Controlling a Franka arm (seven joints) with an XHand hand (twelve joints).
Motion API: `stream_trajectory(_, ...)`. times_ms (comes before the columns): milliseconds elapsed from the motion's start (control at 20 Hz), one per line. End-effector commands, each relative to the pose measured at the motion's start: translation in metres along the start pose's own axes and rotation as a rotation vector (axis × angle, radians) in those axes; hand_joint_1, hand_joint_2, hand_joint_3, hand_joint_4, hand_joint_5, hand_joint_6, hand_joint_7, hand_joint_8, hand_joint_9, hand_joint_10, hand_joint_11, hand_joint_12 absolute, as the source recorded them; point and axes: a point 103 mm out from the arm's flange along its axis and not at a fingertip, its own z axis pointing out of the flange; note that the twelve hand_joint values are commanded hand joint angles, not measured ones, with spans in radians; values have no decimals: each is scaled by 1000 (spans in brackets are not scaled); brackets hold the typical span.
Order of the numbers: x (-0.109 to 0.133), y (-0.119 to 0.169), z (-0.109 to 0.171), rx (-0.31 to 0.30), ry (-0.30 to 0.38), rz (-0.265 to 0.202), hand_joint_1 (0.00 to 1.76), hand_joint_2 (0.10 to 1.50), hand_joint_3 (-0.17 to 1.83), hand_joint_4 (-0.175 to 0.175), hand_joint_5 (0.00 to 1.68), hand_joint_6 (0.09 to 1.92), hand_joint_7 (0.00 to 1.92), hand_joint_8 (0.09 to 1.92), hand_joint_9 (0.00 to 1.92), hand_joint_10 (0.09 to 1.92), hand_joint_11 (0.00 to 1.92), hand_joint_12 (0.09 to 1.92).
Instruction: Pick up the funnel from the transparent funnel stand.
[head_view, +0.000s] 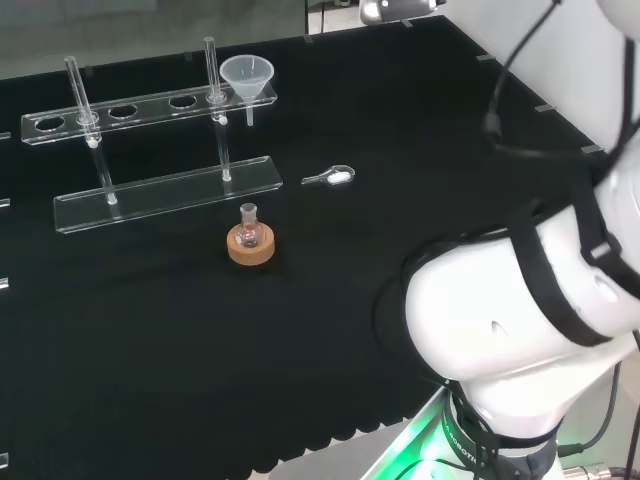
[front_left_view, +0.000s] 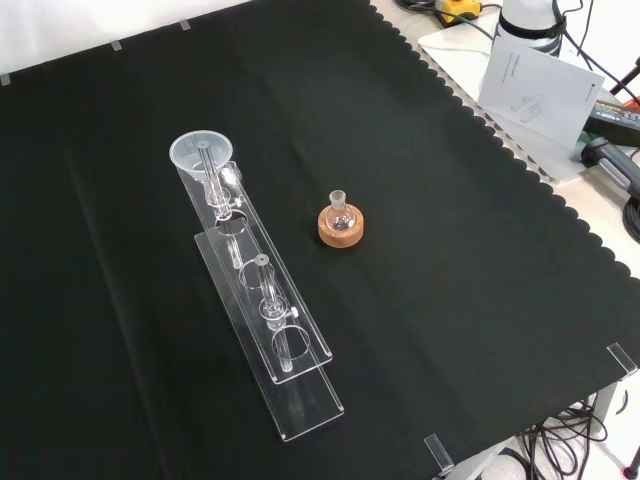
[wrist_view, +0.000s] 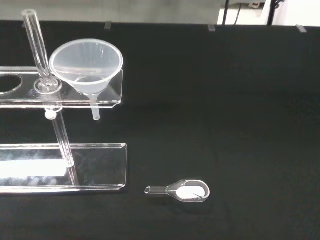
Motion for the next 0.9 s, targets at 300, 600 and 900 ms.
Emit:
stream_trajectory(300,21,106,45,90,-44,-94,300,947,324,34,152,87,63,408,187,642,0,1399)
stream_trajectory(600,58,125,69,159,-95,-128,347,900,307,27,139,87,39,459,183,669,0,1433)
stream_trajectory(900,79,142,91,244,-113,-144,353,822,290,30,89,87,1,464,118,715,0,1489)
